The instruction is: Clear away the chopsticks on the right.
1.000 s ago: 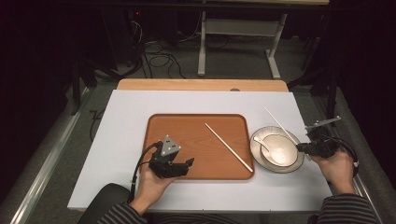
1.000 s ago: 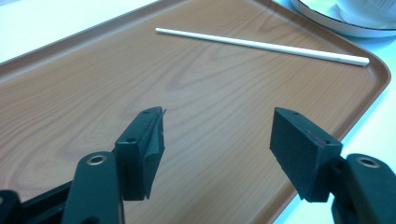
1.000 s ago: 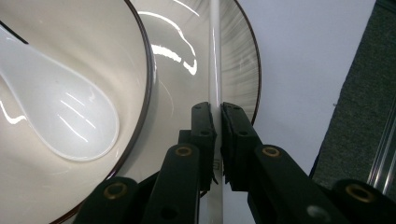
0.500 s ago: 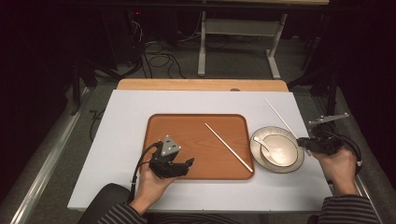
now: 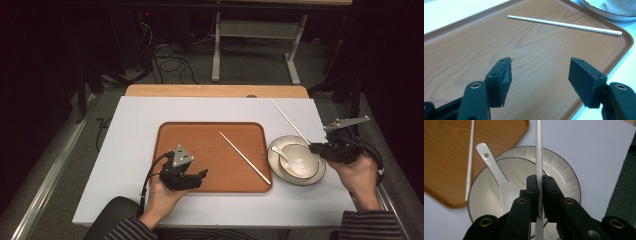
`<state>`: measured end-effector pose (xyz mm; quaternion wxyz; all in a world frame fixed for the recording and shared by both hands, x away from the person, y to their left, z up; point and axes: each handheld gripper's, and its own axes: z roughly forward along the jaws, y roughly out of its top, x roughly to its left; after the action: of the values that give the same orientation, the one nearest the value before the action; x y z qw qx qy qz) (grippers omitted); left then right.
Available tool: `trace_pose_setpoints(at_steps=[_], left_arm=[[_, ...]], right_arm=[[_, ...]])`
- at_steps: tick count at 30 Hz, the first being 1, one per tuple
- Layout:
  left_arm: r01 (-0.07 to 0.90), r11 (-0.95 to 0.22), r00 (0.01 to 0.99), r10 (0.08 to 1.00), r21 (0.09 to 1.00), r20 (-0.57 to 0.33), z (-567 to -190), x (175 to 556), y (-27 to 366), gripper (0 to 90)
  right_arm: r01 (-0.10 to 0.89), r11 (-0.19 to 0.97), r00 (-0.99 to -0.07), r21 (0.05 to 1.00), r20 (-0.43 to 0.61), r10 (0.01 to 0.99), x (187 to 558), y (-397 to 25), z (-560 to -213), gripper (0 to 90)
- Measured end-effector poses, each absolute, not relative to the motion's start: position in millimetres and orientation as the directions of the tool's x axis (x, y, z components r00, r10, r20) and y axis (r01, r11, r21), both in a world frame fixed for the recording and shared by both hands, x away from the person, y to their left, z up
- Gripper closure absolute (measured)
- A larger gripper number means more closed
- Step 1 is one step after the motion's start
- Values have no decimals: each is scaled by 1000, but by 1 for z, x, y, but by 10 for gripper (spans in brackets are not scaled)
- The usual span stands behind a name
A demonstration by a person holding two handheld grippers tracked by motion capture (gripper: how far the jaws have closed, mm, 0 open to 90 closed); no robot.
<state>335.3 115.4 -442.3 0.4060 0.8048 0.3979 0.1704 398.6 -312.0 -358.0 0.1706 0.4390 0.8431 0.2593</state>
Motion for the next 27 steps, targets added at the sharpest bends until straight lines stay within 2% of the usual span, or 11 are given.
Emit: trace_pose_setpoints(at_steps=[16,21,27], left_arm=[[501,-343,623,780,795,-56,-441,335,117,357],[497,-348,626,778,795,-51,-440,335,118,356],[497,-342,624,779,798,-54,-440,334,118,357]], right_arm=[[568,572,-698,593,-22,716,382,-242,-345,858],[562,597,-734,572,12,679,380,-214,-355,858],[585,641,-745,497,17,667,383,-184,-382,857]])
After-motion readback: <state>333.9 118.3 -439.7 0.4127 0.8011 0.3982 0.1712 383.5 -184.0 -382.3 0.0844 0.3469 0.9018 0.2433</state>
